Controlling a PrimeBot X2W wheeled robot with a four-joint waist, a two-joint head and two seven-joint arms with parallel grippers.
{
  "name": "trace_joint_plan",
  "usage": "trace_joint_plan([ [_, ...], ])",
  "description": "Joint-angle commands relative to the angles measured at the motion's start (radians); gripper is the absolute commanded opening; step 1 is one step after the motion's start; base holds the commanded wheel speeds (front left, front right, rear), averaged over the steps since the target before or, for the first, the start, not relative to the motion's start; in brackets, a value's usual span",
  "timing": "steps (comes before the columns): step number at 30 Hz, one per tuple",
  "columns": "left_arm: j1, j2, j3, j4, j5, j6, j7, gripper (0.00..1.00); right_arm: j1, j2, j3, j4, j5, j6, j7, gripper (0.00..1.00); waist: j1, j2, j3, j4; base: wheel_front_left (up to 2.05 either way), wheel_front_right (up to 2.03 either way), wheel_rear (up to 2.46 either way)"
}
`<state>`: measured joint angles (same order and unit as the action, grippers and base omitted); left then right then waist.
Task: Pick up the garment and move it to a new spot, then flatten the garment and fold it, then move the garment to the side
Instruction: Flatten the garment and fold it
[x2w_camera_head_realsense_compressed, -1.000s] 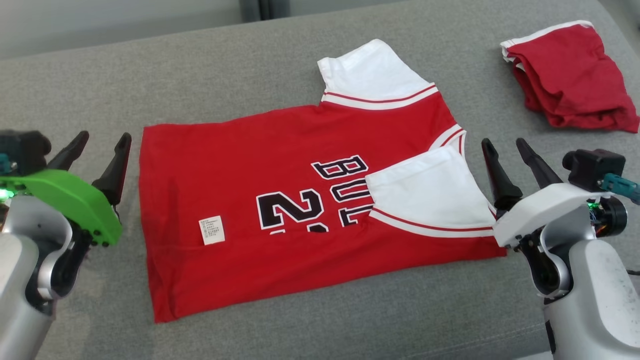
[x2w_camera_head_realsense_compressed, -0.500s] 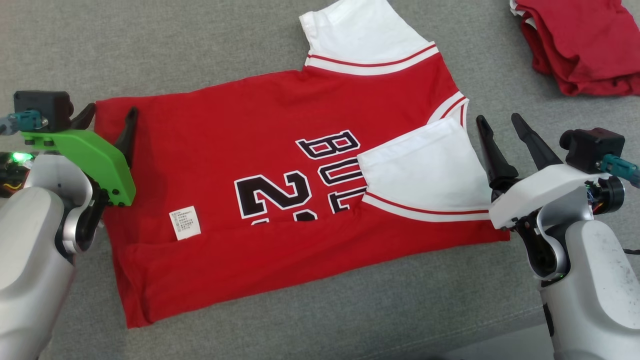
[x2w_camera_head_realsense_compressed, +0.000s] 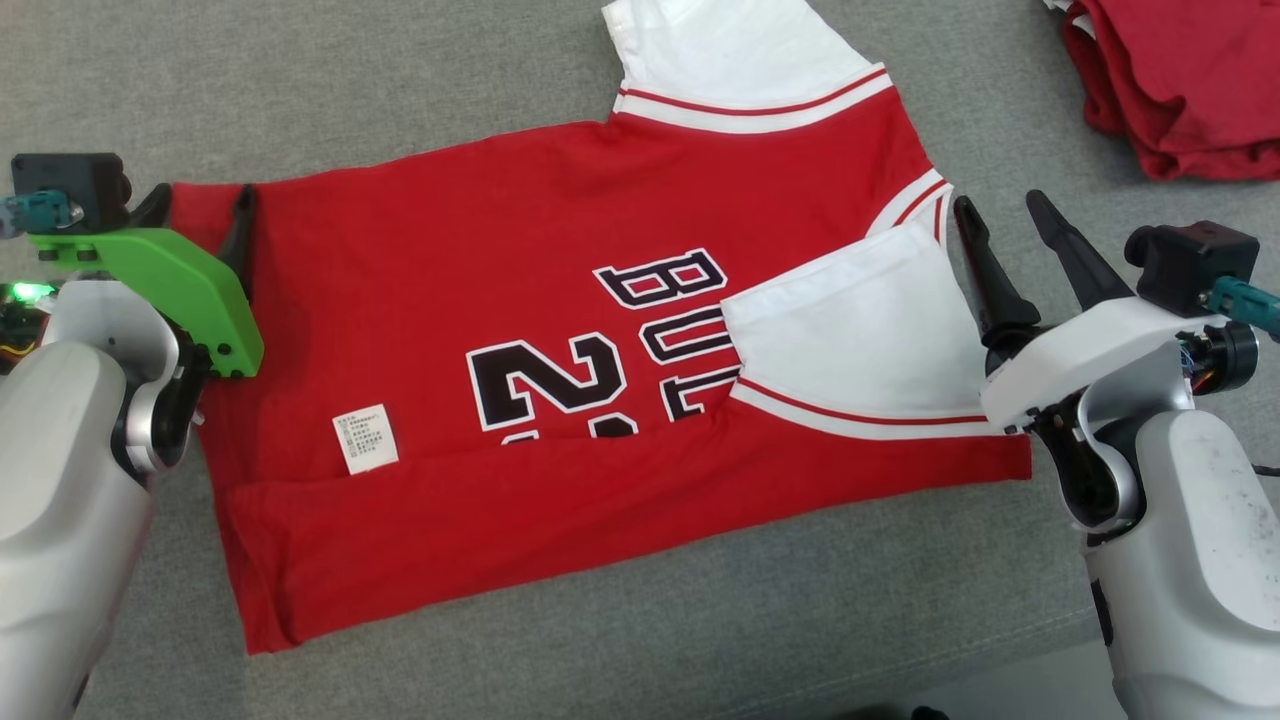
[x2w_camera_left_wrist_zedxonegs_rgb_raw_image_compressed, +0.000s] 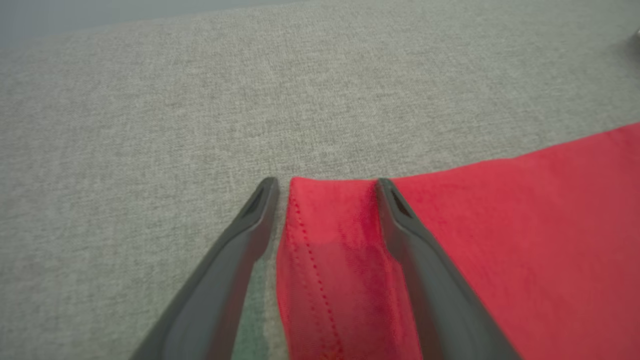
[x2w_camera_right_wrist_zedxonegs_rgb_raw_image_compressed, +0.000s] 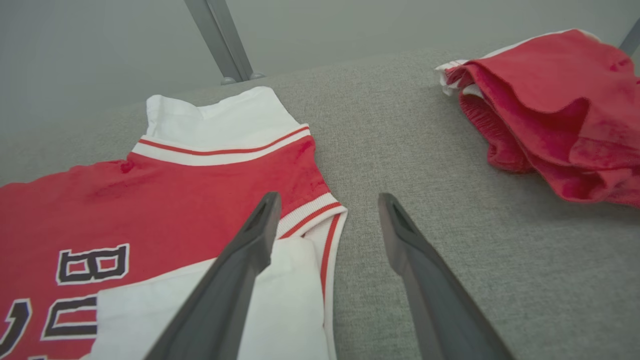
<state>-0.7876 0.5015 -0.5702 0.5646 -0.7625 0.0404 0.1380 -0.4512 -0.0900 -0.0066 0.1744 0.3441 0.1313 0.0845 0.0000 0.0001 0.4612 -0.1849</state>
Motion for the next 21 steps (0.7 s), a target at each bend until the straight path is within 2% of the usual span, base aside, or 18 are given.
trace_joint_plan([
  [1,-0.016,-0.001,0.002,0.012,-0.001,0.001,-0.004,1.00,-0.014,-0.007,0.003,-0.002,0.009,-0.001,-0.003,1.00,0.0000,-0.0001,0.003,0.000,0.00,0.00,0.00],
  [3,-0.019,-0.003,-0.002,0.024,-0.004,-0.005,0.003,1.00,-0.014,-0.009,0.006,-0.003,0.010,-0.001,-0.003,1.00,0.0000,-0.0001,0.005,0.001,0.00,0.00,0.00],
  [4,-0.021,-0.005,-0.004,0.030,-0.007,-0.009,0.005,0.95,-0.015,-0.010,0.006,-0.003,0.010,-0.001,-0.001,1.00,0.0000,-0.0001,0.005,0.002,0.00,0.00,0.00],
  [5,-0.022,-0.008,-0.005,0.034,-0.009,-0.011,0.005,0.71,-0.017,-0.011,0.007,-0.004,0.010,-0.001,-0.001,1.00,0.0000,-0.0001,0.006,0.002,0.00,0.00,0.00],
  [6,-0.023,-0.011,-0.007,0.038,-0.010,-0.015,0.004,0.40,-0.019,-0.013,0.007,-0.005,0.011,-0.001,0.000,1.00,0.0000,-0.0001,0.006,0.004,0.00,0.00,0.00],
  [7,-0.025,-0.014,-0.007,0.039,-0.012,-0.019,0.002,0.29,-0.022,-0.014,0.006,-0.005,0.010,-0.001,0.002,1.00,0.0000,-0.0001,0.006,0.005,0.00,0.00,0.00],
  [8,-0.026,-0.016,-0.008,0.040,-0.012,-0.021,-0.001,0.08,-0.026,-0.017,0.008,-0.006,0.009,-0.001,0.003,1.00,0.0000,-0.0001,0.005,0.008,0.00,0.00,0.00],
  [9,-0.028,-0.019,-0.009,0.041,-0.012,-0.022,-0.005,0.00,-0.031,-0.020,0.009,-0.006,0.008,-0.001,0.006,1.00,0.0000,-0.0001,0.005,0.010,0.00,0.00,0.00],
  [15,-0.036,-0.033,-0.010,0.031,-0.011,-0.033,-0.040,0.00,-0.099,-0.059,0.024,0.008,-0.012,-0.001,0.032,1.00,0.0000,-0.0001,0.001,0.041,0.00,0.00,0.00],
  [21,-0.051,-0.057,-0.017,-0.020,-0.001,-0.043,-0.083,0.00,-0.270,-0.098,0.046,0.085,-0.027,-0.001,0.095,1.00,0.0000,-0.0001,0.016,0.097,0.00,0.00,0.00],
])
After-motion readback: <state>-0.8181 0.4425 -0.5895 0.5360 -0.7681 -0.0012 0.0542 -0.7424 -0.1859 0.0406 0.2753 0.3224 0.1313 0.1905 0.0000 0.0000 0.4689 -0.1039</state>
